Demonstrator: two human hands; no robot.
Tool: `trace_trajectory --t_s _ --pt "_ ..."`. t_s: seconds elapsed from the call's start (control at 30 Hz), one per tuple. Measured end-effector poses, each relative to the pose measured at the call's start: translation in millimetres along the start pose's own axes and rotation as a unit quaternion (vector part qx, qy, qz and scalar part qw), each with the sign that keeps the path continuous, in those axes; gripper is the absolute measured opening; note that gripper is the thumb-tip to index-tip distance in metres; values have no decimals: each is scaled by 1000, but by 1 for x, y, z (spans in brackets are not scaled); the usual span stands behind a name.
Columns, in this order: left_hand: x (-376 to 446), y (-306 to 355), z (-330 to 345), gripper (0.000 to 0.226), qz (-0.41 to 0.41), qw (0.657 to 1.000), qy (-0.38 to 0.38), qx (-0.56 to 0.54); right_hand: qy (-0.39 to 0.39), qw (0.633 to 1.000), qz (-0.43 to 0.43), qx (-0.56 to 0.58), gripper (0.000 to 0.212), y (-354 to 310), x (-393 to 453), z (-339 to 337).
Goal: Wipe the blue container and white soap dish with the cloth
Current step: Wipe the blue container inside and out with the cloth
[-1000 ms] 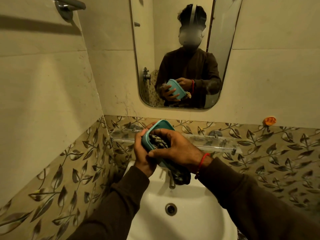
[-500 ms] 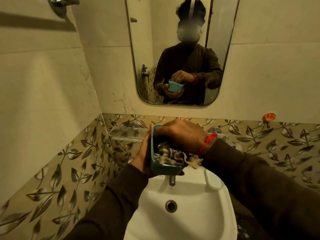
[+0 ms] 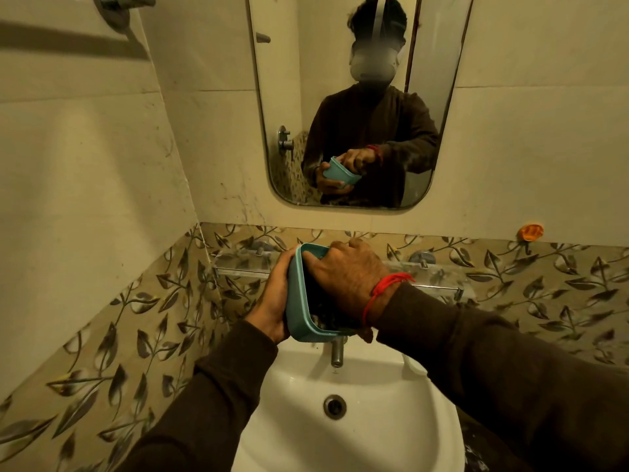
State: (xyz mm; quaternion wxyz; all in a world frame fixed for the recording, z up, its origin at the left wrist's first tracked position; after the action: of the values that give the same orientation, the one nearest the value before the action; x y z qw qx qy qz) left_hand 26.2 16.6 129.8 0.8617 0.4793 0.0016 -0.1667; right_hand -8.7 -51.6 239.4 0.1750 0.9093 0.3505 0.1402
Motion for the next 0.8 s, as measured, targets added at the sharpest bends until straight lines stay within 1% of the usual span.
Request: trace_trajectory --t_s 0.1,0.17,0.27,0.37,0.4,0.47,0.57,0.63,0.67,0.73,0.77,0.8 --pt "-3 5 -2 66 24 999 38 -3 12 999 -13 -42 57 -5 4 3" --pt "-4 5 -2 67 21 999 41 -12 9 999 -32 -39 58 -9 6 6" --pt "-4 2 -8 69 17 998 62 -7 -8 998 -41 39 62 -7 5 10" --pt "-5 8 -11 69 17 998 65 -4 -28 992 -83 87 70 -14 -2 15" --pt "-4 10 -12 67 17 998 64 -1 -31 990 -97 103 69 -17 -4 17" --pt "-5 9 -12 66 2 998 63 2 -64 979 -111 158 67 -18 -8 20" --pt "-5 3 -9 67 -23 999 48 -1 -151 944 -116 269 64 -22 -13 28" --pt "-8 0 -8 69 -37 998 45 -10 -165 918 -124 339 53 -18 -17 28" --pt "-8 -2 -10 71 -38 998 49 -19 -158 897 -123 394 45 -12 -18 24" --pt "-10 -5 -18 75 -48 995 70 -48 -126 830 -93 535 35 5 -19 14" --pt "-12 -7 -21 76 -60 993 74 -64 -99 799 -72 589 33 15 -17 9" --pt "-14 -10 -21 77 -76 991 71 -86 -60 782 -56 618 31 25 -14 4"
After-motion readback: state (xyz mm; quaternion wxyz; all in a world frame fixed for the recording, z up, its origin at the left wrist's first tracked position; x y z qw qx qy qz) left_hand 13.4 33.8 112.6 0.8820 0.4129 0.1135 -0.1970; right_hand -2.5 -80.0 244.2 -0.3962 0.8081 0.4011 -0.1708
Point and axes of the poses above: each hand's wrist, its own x-axis towards the middle knuckle, its own z-axis out of the palm, y = z × x, the point moved 7 cm from there along x, towards the middle knuckle, and after that the axes turned 3 degrees about -z, right-handed, at the moved point
